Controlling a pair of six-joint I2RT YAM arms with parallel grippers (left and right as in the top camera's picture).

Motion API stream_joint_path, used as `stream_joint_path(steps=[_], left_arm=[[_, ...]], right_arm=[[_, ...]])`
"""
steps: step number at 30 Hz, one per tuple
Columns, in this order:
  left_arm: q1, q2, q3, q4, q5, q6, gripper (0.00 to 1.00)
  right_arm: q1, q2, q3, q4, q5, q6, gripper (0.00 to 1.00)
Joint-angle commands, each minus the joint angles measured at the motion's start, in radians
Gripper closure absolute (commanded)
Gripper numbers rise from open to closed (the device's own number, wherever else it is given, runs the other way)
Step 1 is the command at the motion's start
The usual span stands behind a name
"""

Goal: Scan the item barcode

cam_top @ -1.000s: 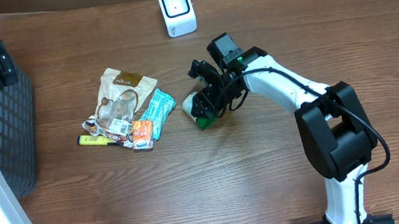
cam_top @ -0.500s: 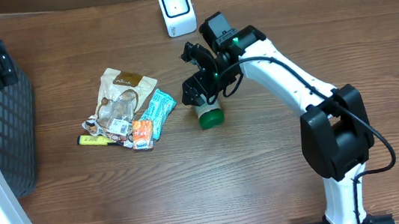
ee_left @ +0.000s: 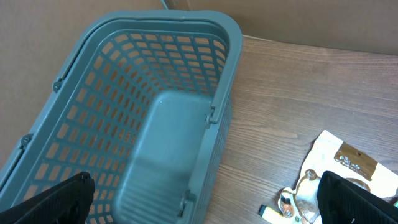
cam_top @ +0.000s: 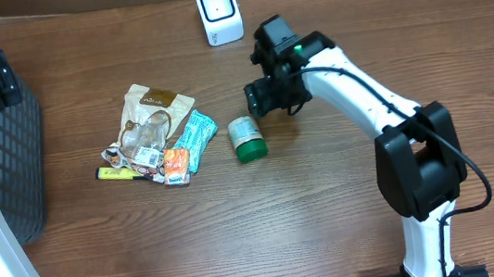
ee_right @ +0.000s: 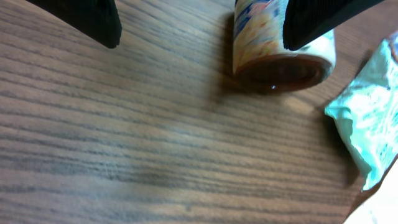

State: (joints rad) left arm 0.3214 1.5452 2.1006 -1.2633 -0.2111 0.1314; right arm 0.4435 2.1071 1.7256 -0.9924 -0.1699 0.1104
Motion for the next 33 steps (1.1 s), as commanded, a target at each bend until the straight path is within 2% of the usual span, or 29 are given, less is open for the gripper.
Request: stream_joint_path(steps=[1,8,16,25,33], left_arm=[[0.005,0.005,0.005,0.003,-0.006,0.014,0.00],[0.005,0.005,0.005,0.003,-0.006,0.014,0.00],[0.005,0.005,0.005,0.003,-0.006,0.014,0.00],[0.005,0.005,0.005,0.003,-0.006,0.014,0.00],[0.005,0.005,0.005,0.003,-0.006,0.014,0.00]], right_arm=[[0.002,-0.005,0.008,-0.018,-0.108,-0.068,0.14],[0.061,-0.006,0.049,-0.046,-0.082,-0.085,0.12],[0.146,-0.003,0.027,-0.055,0.119,0.016,0.13],[0.201,-0.003,-0.040,-0.004,0.147,0.021,0.14],[0.194,-0.003,-0.068,0.034,0.154,0.024,0.16]])
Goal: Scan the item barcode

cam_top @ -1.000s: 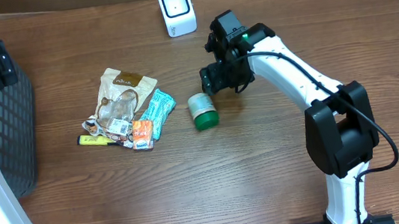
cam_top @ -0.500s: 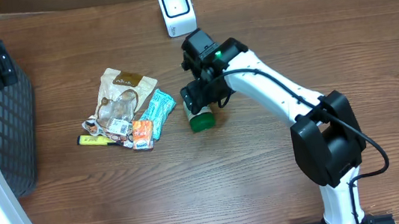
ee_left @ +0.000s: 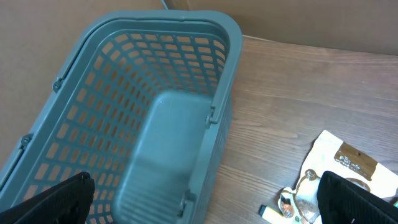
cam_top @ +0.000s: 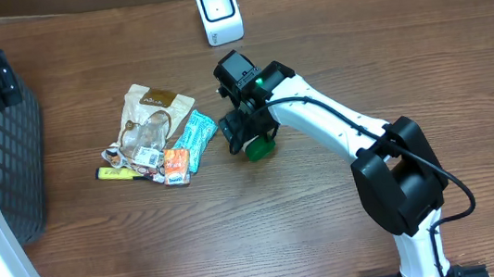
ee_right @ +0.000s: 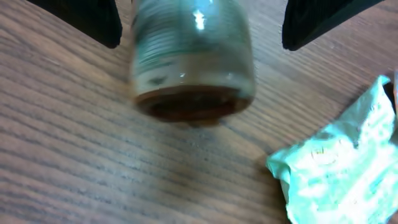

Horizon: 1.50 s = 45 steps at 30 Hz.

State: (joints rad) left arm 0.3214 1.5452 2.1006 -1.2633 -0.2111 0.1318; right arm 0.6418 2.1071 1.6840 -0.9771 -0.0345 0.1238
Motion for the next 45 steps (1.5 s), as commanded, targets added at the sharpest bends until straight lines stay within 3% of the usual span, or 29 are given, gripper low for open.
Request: stream_joint_path(steps=[1,15,30,36,45], left_arm=[[0.005,0.005,0.005,0.003,-0.006,0.014,0.00],[0.005,0.005,0.005,0.003,-0.006,0.014,0.00],[0.005,0.005,0.005,0.003,-0.006,0.014,0.00],[0.005,0.005,0.005,0.003,-0.006,0.014,0.00],[0.005,0.005,0.005,0.003,-0.006,0.014,0.00]], right_arm=[[-0.007,-0.003,-0.041,0.033,0.019,0.011,0.16],[-0.056,-0.003,-0.100,0.072,0.021,-0.089,0.25],[-0.255,-0.002,-0.103,0.037,-0.491,-0.231,0.25],[-0.296,0.019,-0.113,0.037,-0.480,-0.238,0.24],[-0.320,0.031,-0.113,0.058,-0.259,-0.229,0.18]])
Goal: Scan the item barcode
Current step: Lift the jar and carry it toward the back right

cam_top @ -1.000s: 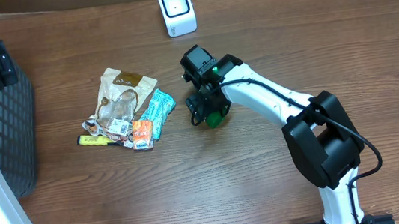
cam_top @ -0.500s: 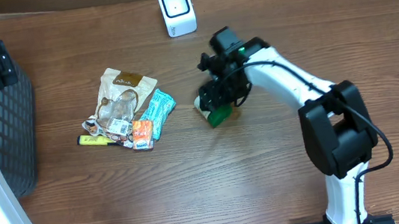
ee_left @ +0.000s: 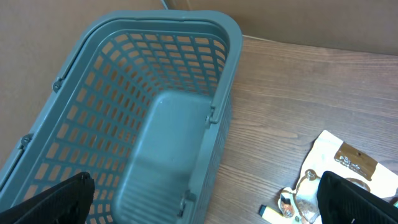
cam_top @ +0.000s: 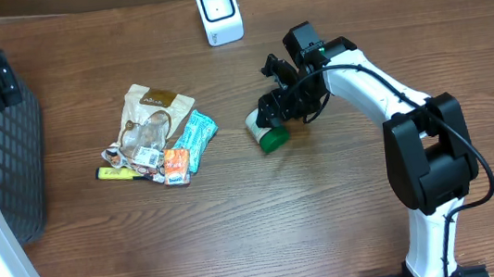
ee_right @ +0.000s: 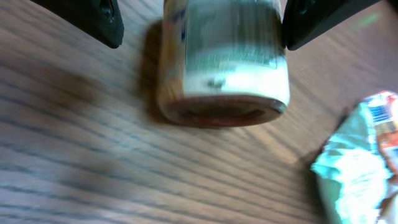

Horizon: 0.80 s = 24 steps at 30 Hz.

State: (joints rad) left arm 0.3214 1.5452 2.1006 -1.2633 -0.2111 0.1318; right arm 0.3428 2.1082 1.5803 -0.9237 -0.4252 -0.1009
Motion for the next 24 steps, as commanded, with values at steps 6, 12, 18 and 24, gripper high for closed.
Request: stream_joint_path(steps=[6,12,18,24], left_arm=[[0.005,0.005,0.005,0.003,-0.006,0.014,0.00],[0.005,0.005,0.005,0.003,-0.006,0.014,0.00],[0.005,0.005,0.005,0.003,-0.006,0.014,0.00],[0.005,0.005,0.005,0.003,-0.005,0.014,0.00]], right_arm=[[-0.088,0.030,-0.010,0.014,0.136,-0.005,0.16],[-0.103,0.030,-0.009,0.013,0.132,-0.005,0.16],[-0.085,0.030,-0.008,-0.003,0.117,-0.001,0.14],[-0.085,0.030,-0.008,-0.013,0.122,0.053,0.16]])
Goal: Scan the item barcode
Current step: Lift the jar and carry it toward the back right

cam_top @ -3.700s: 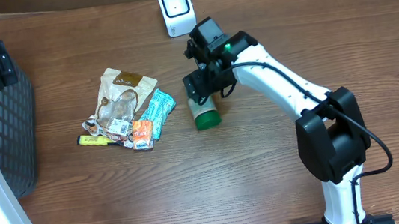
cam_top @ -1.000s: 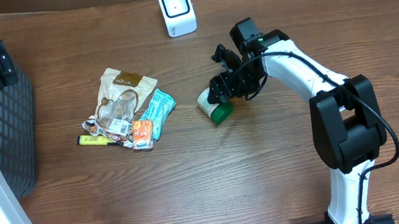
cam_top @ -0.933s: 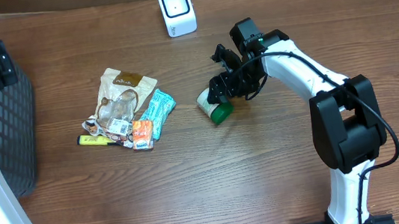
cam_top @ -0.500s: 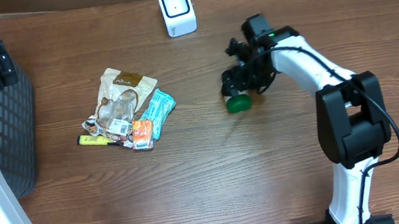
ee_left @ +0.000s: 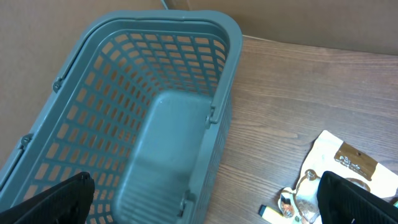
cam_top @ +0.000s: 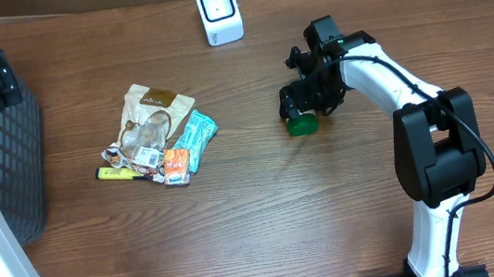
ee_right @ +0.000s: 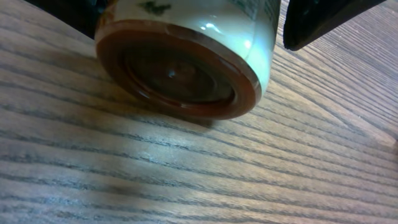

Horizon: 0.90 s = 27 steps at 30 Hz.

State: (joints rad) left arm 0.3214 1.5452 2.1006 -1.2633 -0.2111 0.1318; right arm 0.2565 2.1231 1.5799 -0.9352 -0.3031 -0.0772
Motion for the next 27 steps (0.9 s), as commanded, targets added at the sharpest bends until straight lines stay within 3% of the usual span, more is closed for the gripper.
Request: stream_joint_path(steps=[1,13,27], left_arm=[[0.005,0.005,0.005,0.003,-0.005,0.014,0.00],[0.005,0.005,0.005,0.003,-0.005,0.014,0.00],[0.005,0.005,0.005,0.003,-0.005,0.014,0.00]], right_arm=[[0.001,0.015,-0.008,-0.008,0.003,0.043,0.17],[0.021,0.021,-0.009,-0.016,0.034,0.116,0.24],[0.021,0.021,-0.009,-0.018,0.013,0.216,0.25]])
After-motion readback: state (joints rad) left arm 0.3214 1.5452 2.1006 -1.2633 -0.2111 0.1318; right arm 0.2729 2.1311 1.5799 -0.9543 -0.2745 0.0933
